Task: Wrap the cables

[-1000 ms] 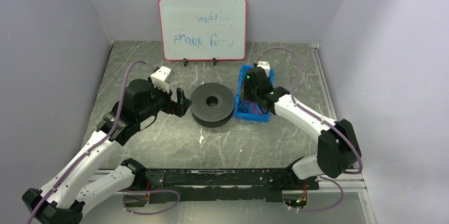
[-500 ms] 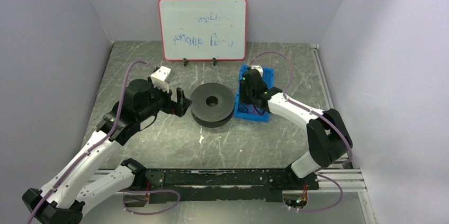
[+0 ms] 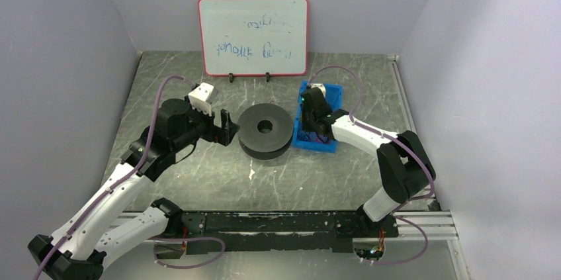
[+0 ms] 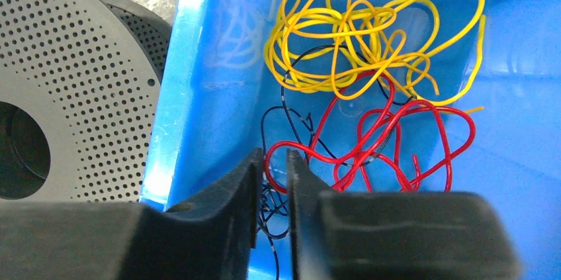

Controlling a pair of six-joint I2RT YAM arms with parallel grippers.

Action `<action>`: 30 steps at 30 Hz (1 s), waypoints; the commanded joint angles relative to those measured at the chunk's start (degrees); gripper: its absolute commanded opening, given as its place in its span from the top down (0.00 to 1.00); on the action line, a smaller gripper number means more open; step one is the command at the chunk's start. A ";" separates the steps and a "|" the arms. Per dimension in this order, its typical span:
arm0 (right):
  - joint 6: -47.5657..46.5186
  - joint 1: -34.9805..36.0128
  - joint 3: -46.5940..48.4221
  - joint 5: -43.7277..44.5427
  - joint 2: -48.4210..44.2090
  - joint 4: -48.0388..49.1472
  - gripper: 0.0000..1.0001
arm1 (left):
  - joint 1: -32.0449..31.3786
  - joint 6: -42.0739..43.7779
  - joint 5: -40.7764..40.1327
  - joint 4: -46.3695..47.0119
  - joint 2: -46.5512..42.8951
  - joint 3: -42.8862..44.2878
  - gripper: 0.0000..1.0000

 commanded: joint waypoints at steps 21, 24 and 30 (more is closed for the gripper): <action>1.36 -0.35 -1.75 8.45 -15.93 1.85 1.00 | -0.23 0.83 -1.14 -0.08 -0.44 0.28 0.01; 1.51 -0.35 -0.72 9.41 -18.89 1.72 1.00 | -0.23 0.83 -1.00 -0.07 -0.39 0.30 0.01; 0.62 -0.35 2.40 12.78 -24.64 2.44 1.00 | -0.22 0.77 -0.95 -0.08 -0.64 0.30 0.01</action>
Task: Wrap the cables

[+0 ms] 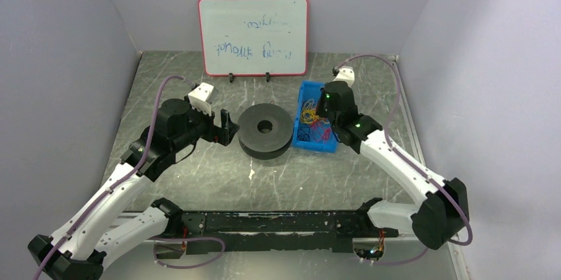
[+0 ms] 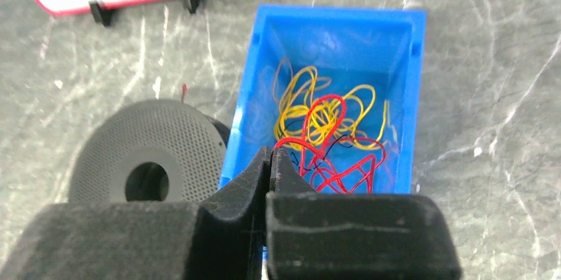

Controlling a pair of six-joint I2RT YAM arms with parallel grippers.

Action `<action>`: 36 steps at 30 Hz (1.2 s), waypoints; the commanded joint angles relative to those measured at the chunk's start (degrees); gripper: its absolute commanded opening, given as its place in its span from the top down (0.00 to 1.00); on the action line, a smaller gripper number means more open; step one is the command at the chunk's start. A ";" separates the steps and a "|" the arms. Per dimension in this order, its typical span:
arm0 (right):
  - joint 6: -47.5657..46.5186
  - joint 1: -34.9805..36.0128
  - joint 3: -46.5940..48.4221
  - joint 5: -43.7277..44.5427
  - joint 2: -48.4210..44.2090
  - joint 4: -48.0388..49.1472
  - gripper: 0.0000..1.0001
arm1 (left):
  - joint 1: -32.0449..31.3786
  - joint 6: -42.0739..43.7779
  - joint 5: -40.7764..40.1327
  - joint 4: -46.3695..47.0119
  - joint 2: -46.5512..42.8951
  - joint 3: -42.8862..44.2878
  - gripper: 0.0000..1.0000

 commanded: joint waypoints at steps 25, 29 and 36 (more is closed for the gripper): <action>-11.38 -0.33 22.97 2.28 -12.09 9.11 1.00 | -0.23 0.55 -0.88 -0.19 -1.40 0.25 0.01; -10.28 -0.33 24.28 -2.08 -13.06 8.51 1.00 | -0.22 0.55 -0.89 -0.15 -1.50 0.19 0.01; -8.29 -0.33 27.61 -11.38 -15.17 1.99 1.00 | -0.22 0.46 -0.96 -0.26 -2.24 0.17 0.01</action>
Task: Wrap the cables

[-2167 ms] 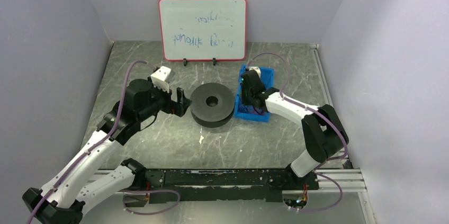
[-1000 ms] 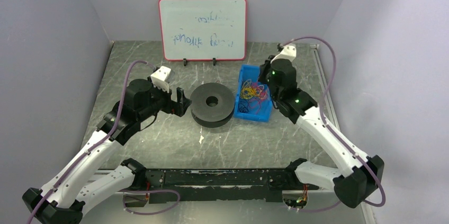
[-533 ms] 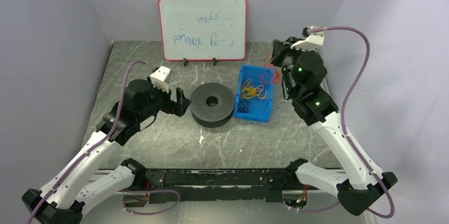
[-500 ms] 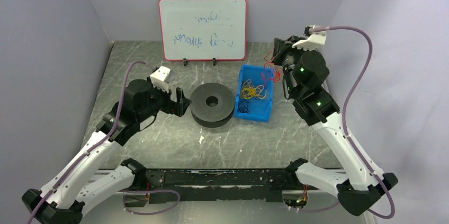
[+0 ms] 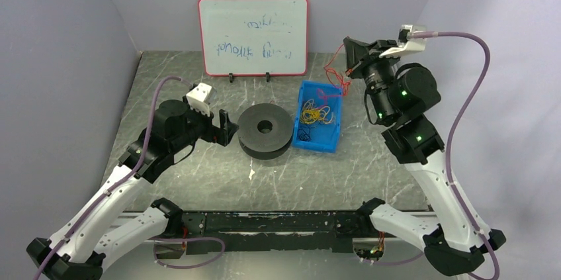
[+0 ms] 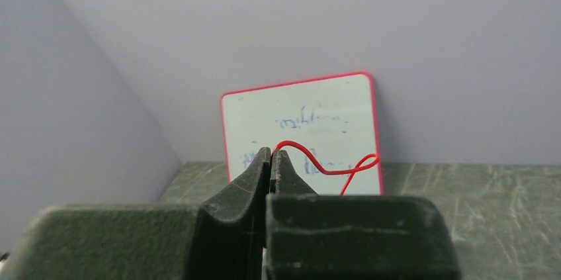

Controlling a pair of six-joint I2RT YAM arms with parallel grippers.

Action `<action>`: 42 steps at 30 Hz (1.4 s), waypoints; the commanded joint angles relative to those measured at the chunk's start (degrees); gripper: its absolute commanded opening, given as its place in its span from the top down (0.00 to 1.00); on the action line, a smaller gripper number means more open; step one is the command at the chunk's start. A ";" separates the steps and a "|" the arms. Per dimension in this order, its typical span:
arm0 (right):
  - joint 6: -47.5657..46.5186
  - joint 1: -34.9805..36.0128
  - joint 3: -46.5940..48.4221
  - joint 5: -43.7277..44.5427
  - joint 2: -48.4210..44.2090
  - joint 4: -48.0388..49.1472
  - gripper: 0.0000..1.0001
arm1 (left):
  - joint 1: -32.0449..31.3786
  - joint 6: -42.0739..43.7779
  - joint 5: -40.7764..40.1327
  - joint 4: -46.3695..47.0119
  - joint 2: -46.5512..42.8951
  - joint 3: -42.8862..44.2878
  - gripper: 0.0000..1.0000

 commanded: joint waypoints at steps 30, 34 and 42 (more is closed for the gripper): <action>8.64 -0.26 -24.38 -27.60 -8.33 -31.78 1.00 | -0.22 -0.33 -1.59 -0.03 -3.13 -0.30 0.03; 10.27 -0.26 -28.11 -24.80 -7.39 -32.72 0.72 | -0.23 -0.31 -1.39 -0.22 -2.57 -0.26 0.03; 11.30 -0.31 -26.73 -17.32 -7.83 -31.09 0.46 | -0.21 -0.32 -1.48 -0.19 -2.21 -0.25 0.03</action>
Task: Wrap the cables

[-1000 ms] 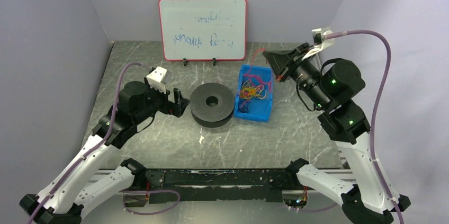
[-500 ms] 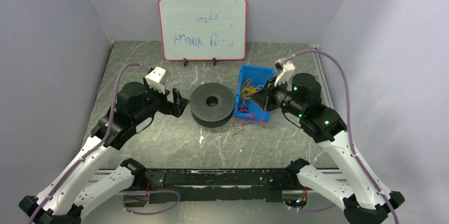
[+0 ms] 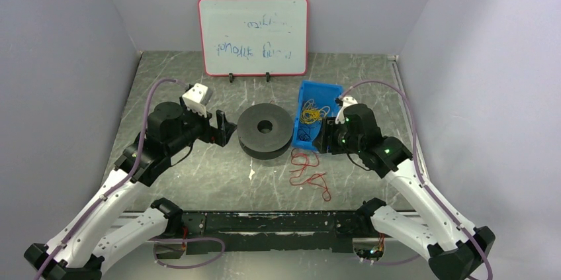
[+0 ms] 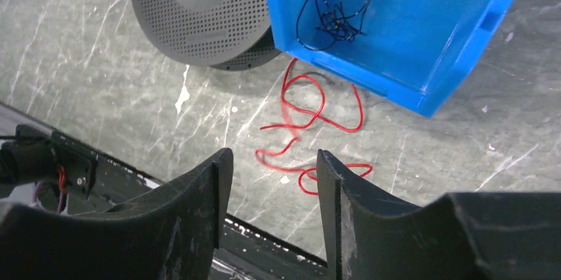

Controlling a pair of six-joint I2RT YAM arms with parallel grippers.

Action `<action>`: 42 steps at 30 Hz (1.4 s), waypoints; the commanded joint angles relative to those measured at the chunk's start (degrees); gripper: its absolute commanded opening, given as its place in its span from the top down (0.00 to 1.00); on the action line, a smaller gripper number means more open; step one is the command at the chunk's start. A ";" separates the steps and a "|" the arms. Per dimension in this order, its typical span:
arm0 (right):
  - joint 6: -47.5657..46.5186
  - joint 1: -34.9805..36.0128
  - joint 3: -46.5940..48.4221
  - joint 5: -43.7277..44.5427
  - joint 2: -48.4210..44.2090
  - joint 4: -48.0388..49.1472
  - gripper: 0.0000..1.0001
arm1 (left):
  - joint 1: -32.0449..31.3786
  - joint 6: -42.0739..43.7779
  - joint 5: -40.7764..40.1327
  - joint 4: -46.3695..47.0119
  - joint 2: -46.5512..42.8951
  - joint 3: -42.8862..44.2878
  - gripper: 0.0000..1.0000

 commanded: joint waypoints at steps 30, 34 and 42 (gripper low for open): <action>5.63 6.44 9.89 23.43 34.88 25.64 0.49 | -0.19 0.08 -1.77 -0.53 0.26 -0.03 0.03; 5.03 6.44 11.06 23.82 37.22 26.08 0.61 | -0.18 0.16 -1.84 -0.51 0.21 -0.03 0.03; 2.06 6.37 12.38 27.93 39.20 26.22 0.85 | -0.22 0.15 -1.81 -0.47 0.03 0.02 0.03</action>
